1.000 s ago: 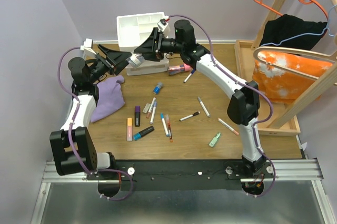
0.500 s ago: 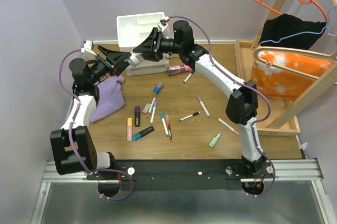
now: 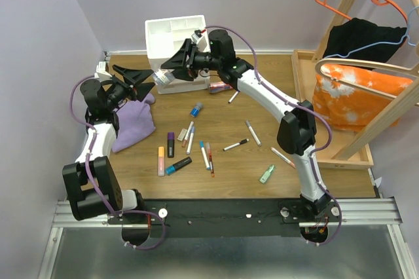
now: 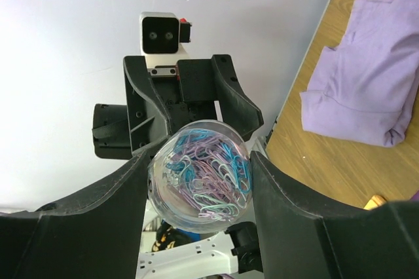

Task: Sort the stationery into containers
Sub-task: Place the stationery in the storage box.

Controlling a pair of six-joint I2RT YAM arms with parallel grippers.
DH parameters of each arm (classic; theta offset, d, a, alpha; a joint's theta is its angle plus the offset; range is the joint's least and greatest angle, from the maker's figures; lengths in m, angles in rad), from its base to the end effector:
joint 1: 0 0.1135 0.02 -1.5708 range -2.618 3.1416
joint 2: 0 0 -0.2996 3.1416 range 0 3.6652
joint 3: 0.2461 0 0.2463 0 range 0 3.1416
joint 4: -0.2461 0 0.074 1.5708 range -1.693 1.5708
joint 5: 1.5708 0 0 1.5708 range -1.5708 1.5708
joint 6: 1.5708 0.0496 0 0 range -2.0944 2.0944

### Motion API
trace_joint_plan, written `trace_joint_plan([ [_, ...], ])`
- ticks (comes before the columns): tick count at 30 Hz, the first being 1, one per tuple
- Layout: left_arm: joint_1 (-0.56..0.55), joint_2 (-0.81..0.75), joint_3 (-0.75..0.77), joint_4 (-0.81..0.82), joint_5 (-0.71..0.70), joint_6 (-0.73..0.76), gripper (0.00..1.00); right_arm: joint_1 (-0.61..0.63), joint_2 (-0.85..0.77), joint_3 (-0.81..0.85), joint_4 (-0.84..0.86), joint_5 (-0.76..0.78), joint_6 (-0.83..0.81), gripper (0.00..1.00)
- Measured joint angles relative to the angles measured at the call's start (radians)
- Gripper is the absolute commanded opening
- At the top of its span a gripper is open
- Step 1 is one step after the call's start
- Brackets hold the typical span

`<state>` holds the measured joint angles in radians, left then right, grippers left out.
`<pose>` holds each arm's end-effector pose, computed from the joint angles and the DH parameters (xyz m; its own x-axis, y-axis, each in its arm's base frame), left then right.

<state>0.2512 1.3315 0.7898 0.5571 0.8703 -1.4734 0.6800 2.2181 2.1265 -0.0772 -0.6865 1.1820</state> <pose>0.2909 0.0355 0.3344 -0.5760 -0.8101 -0.1090 0.0713 0.0830 -0.9940 0.4116 0.3733 0.3715 -0.9492 0.1529 -0.2752 -0.2477 0.1768 0.9526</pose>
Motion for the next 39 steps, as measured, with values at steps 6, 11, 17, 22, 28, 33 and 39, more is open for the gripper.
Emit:
trace_joint_plan([
  [6, 0.005, -0.008, -0.001, -0.014, -0.008, -0.037, 0.79, 0.006, 0.020, 0.027, 0.000, 0.000, 0.031, 0.01],
  [11, 0.010, -0.008, 0.010, -0.023, -0.010, -0.048, 0.79, 0.008, 0.049, 0.053, 0.008, 0.000, 0.050, 0.01],
  [17, 0.010, -0.008, 0.016, -0.031, -0.011, -0.058, 0.79, 0.011, 0.089, 0.065, 0.013, 0.002, 0.070, 0.01],
  [22, 0.011, -0.010, 0.016, -0.045, -0.014, -0.061, 0.82, 0.011, 0.115, 0.098, 0.015, 0.002, 0.085, 0.01],
  [28, 0.024, -0.010, 0.016, -0.070, -0.014, -0.063, 0.90, 0.014, 0.138, 0.126, 0.031, 0.002, 0.115, 0.01],
  [33, 0.031, -0.010, 0.016, -0.088, -0.014, -0.063, 0.90, 0.014, 0.142, 0.126, 0.032, 0.002, 0.138, 0.01],
  [39, 0.031, -0.010, 0.016, -0.089, -0.014, -0.062, 0.89, 0.017, 0.146, 0.126, 0.032, 0.002, 0.158, 0.01],
])
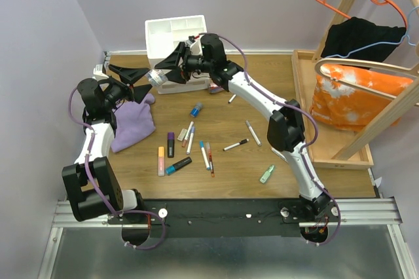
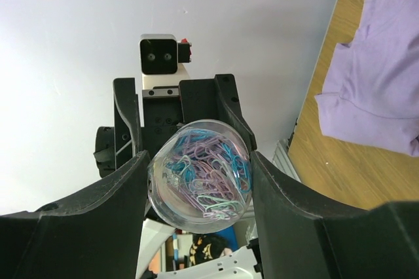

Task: Sort the stationery into containers
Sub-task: Place the stationery in the storage box.

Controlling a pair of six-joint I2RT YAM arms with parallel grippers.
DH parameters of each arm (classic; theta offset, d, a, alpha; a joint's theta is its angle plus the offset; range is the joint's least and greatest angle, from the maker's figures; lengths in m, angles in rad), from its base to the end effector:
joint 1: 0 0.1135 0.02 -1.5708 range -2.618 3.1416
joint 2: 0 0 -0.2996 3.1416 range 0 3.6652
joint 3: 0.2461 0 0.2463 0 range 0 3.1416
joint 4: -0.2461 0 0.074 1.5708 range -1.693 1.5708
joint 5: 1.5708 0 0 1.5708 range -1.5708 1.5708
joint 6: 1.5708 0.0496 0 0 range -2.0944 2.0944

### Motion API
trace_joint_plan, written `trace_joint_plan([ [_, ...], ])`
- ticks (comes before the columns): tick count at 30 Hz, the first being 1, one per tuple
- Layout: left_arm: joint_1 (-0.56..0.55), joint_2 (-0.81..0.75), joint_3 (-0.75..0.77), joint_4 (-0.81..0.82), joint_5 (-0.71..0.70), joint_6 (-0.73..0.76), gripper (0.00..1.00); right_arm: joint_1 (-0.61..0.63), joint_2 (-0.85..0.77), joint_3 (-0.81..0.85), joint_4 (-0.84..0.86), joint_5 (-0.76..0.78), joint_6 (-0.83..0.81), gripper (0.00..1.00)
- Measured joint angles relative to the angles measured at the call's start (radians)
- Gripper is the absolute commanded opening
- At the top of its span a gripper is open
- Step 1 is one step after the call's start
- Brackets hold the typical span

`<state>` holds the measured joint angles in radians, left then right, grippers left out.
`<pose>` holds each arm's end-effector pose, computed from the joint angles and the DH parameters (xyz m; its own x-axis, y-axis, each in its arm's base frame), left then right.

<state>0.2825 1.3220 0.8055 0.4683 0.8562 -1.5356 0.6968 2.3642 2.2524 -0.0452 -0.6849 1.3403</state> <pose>0.2889 0.0448 0.3330 -0.5432 -0.8396 0.0012 -0.0272 0.0161 -0.9995 0.4313 0.4018 0.3390 -0.9778 0.1649 -0.1294 -0.1063 0.1418 0.9842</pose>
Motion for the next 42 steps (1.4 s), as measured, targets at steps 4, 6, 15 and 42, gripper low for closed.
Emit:
trace_joint_plan([
  [4, 0.000, 0.000, 0.000, 0.000, 0.000, 0.000, 0.88, 0.012, 0.004, 0.003, 0.000, 0.000, 0.011, 0.01],
  [6, 0.000, 0.000, 0.000, -0.001, 0.000, 0.000, 0.88, 0.019, 0.013, 0.011, 0.002, 0.000, 0.015, 0.01],
  [15, 0.004, -0.005, -0.004, -0.018, 0.000, 0.001, 0.86, 0.028, 0.031, 0.029, 0.010, 0.000, 0.024, 0.01],
  [42, 0.032, -0.034, -0.023, -0.058, 0.000, 0.037, 0.40, 0.019, 0.065, 0.069, 0.036, 0.023, -0.004, 0.47],
])
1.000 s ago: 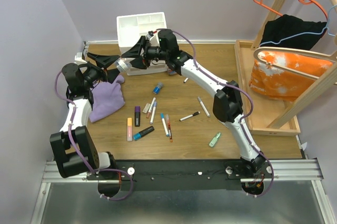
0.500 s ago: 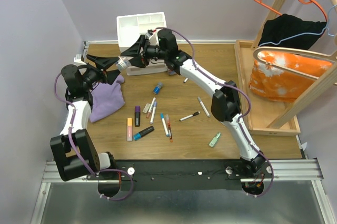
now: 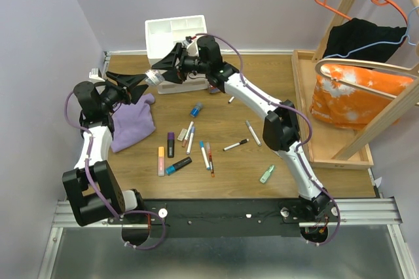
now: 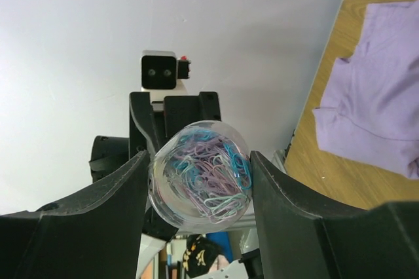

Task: Sort the stationery into containers
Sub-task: Place the stationery in the storage box.

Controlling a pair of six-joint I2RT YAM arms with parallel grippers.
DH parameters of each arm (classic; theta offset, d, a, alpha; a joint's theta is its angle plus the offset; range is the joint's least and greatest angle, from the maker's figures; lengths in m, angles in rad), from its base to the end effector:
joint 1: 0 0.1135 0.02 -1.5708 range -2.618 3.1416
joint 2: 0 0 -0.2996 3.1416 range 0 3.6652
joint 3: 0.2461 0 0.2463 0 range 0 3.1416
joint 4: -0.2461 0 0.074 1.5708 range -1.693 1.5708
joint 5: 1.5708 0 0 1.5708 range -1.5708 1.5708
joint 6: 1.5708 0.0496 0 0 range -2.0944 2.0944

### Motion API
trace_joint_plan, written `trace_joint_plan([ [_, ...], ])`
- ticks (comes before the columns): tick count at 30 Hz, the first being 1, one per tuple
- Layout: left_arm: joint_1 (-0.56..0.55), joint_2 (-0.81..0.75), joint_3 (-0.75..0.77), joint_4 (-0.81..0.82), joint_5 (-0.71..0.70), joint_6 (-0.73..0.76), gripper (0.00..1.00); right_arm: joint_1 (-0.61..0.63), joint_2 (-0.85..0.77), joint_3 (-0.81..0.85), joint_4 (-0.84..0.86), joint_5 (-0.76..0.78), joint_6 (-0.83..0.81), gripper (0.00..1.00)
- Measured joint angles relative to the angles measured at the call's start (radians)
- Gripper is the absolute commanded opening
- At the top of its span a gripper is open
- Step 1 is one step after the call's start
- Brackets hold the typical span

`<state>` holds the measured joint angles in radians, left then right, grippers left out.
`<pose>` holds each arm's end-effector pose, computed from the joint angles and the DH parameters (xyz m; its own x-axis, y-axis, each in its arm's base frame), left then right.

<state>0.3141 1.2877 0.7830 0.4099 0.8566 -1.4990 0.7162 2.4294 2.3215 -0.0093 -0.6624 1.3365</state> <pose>0.2783 0.0510 0.3281 -0.5182 -0.8553 -0.0001 -0.0530 0.0322 -0.9981 0.4349 0.4189 0.3300 -0.9721 0.1707 -0.1606 -0.1414 0.1197 0.9827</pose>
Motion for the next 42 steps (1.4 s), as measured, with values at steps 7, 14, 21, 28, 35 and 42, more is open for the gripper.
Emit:
trace_joint_plan([
  [7, 0.032, -0.001, 0.011, -0.006, -0.001, 0.009, 0.39, -0.002, -0.011, -0.069, -0.012, 0.005, -0.004, 0.38],
  [14, 0.052, -0.022, 0.031, -0.020, 0.000, 0.026, 0.88, 0.003, -0.022, -0.096, -0.015, 0.003, -0.029, 0.27],
  [21, 0.072, -0.075, -0.034, -0.080, 0.000, 0.040, 0.98, 0.003, -0.023, -0.097, -0.014, 0.002, -0.011, 0.27],
  [28, 0.072, -0.071, -0.047, -0.107, 0.000, 0.038, 0.97, 0.005, -0.023, -0.078, -0.014, -0.002, 0.021, 0.28],
  [35, 0.050, -0.018, -0.044, -0.101, 0.000, 0.017, 0.92, 0.023, -0.023, -0.053, -0.018, 0.001, 0.035, 0.28],
  [42, 0.016, 0.018, -0.014, -0.058, 0.000, -0.007, 0.89, 0.026, -0.023, -0.048, -0.023, 0.002, 0.041, 0.28],
])
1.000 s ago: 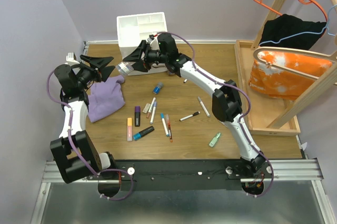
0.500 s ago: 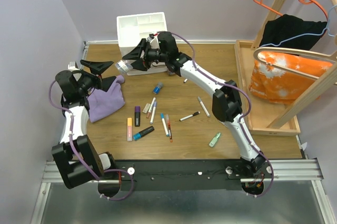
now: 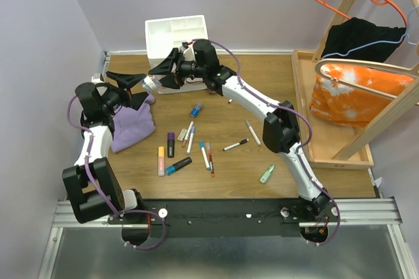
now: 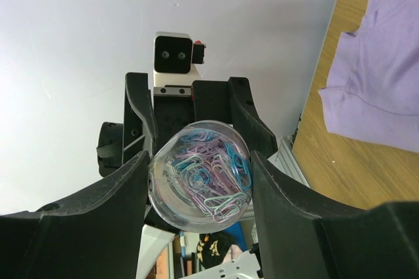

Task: Sort the stationery into containers
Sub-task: Place the stationery in the storage box.

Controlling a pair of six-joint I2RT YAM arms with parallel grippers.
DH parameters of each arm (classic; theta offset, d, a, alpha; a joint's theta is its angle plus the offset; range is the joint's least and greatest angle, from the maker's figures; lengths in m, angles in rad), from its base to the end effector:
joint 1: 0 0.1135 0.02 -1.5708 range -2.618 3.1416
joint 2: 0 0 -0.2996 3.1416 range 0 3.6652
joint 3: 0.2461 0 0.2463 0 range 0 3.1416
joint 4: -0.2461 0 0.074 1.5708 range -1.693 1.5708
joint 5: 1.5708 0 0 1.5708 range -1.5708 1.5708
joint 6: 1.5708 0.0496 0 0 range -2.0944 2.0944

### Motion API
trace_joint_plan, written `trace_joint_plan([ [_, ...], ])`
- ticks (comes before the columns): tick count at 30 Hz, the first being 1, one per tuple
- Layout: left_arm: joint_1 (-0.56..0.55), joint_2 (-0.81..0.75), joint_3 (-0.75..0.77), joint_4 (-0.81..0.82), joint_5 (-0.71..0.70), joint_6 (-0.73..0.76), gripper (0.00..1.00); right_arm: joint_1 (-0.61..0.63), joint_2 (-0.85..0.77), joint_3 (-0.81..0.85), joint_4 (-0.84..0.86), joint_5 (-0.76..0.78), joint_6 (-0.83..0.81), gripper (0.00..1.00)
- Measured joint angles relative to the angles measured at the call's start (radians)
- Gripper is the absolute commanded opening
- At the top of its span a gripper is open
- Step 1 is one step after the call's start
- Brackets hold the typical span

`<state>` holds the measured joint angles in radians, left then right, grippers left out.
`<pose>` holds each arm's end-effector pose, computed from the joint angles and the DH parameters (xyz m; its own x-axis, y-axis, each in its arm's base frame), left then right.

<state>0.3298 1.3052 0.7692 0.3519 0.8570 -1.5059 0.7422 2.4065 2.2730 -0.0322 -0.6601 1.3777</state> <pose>0.2790 0.0559 0.3127 -0.5012 -0.8621 0.0743 -0.1410 -0.0034 -0.9900 0.4206 0.4270 0.3234 -0.9848 0.1488 -0.0900 -0.0687 0.1427 0.9874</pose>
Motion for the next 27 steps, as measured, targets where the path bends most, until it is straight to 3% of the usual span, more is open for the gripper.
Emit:
trace_joint_plan([
  [27, -0.008, 0.024, 0.011, 0.034, 0.000, -0.053, 0.75, 0.013, 0.041, 0.042, 0.008, -0.004, 0.039, 0.29],
])
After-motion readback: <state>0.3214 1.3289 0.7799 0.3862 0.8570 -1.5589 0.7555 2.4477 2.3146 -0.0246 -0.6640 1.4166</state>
